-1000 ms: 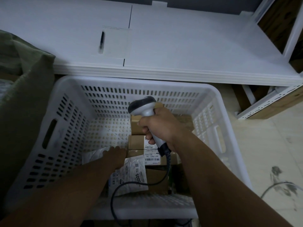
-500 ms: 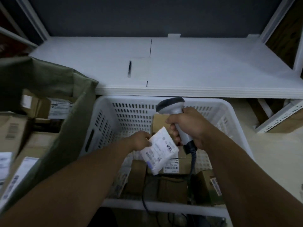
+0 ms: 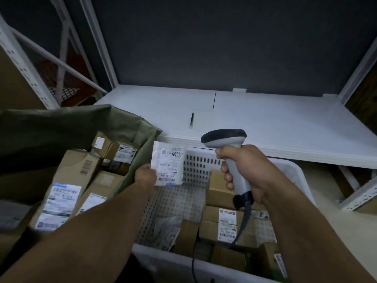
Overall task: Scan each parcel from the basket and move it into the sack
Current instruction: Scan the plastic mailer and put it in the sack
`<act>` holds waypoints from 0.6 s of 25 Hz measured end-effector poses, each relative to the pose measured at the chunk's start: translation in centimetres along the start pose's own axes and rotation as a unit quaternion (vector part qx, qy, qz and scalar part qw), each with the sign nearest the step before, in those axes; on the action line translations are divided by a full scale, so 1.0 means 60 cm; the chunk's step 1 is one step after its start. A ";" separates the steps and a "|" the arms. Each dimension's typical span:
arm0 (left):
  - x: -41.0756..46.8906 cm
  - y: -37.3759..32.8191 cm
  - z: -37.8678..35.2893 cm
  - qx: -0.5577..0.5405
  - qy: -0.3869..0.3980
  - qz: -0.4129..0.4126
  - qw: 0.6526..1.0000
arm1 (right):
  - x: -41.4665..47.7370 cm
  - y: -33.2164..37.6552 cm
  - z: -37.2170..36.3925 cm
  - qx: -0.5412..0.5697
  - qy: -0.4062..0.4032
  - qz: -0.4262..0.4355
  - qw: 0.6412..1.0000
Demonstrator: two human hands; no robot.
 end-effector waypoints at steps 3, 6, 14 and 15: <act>-0.019 -0.014 0.004 -0.102 -0.006 -0.012 0.995 | -0.013 0.012 -0.017 -0.016 0.020 -0.001 1.000; -0.022 -0.018 -0.005 -0.131 -0.006 -0.017 0.991 | -0.023 0.019 -0.024 -0.025 0.029 -0.006 0.999; -0.020 -0.023 -0.036 -0.140 -0.014 -0.008 0.990 | -0.035 0.021 -0.017 -0.046 0.023 0.000 0.999; -0.021 -0.023 -0.036 -0.142 -0.017 -0.007 0.990 | -0.035 0.021 -0.016 -0.046 0.019 0.002 0.999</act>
Point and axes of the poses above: each hand's wrist, its own x-axis towards the middle knuckle, its own z-axis out of the back of the hand, y = z × x, the point moved 3 cm from there along x, towards the middle knuckle, and after that the axes turned 15 degrees about y, right-handed, at the moved point
